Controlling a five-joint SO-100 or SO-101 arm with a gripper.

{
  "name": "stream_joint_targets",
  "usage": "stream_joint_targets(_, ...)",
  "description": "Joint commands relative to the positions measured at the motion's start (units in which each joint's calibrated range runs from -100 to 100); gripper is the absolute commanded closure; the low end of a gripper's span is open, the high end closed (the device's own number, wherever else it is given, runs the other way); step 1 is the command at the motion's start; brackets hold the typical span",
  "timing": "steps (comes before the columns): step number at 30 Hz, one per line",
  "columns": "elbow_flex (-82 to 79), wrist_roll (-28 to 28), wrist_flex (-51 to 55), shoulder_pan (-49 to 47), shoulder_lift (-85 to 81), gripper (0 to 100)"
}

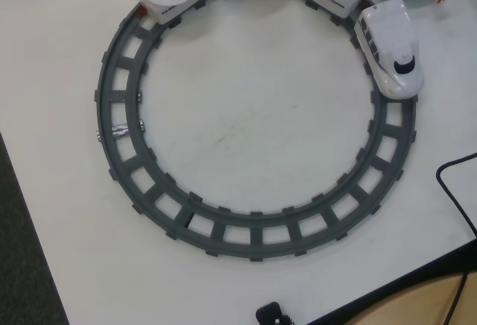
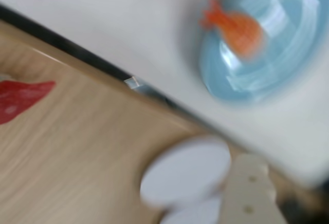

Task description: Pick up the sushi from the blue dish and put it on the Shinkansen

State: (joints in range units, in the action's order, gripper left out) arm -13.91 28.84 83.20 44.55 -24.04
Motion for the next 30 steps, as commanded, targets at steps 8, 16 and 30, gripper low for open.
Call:
stream_joint_targets(8,16.5,11.1,-0.2,0.6,29.2,70)
stream_joint_targets(16,17.3,16.7,-3.8,0.6,35.5,71)
stream_joint_targets(30,17.3,16.9,-19.9,0.7,43.7,71)
